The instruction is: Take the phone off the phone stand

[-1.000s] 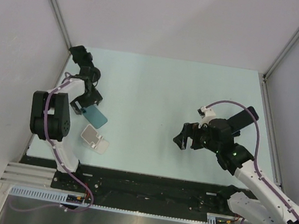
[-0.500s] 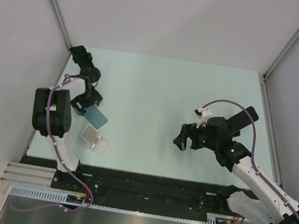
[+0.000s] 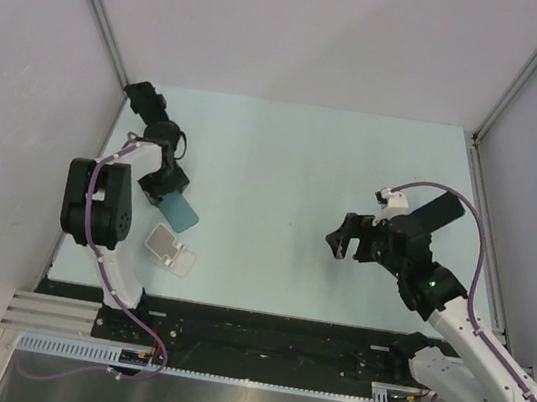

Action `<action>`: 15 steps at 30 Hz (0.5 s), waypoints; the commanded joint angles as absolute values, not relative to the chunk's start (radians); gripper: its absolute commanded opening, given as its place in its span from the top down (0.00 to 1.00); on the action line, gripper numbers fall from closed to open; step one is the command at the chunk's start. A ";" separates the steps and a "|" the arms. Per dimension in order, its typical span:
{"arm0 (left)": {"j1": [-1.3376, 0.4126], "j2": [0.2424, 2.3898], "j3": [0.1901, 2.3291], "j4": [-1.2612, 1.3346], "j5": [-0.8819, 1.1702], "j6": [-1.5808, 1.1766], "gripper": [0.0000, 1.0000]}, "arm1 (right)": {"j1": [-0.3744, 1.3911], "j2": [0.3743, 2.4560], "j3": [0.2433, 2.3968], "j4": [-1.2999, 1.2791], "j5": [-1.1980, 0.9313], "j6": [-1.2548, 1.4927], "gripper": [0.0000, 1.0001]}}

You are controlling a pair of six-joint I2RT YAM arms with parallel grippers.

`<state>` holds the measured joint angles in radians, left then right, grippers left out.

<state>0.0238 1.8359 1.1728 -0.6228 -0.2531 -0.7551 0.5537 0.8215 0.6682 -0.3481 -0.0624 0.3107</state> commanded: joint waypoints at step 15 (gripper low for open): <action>-0.368 1.899 1.344 -0.652 -0.055 -0.776 0.80 | 0.570 1.139 0.635 0.061 -0.340 0.489 0.00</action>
<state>-0.3054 1.9015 1.2858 -0.6464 -0.1116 -0.7403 0.5419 1.0588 0.6411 -0.1310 -0.2283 0.4496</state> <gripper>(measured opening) 0.710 0.995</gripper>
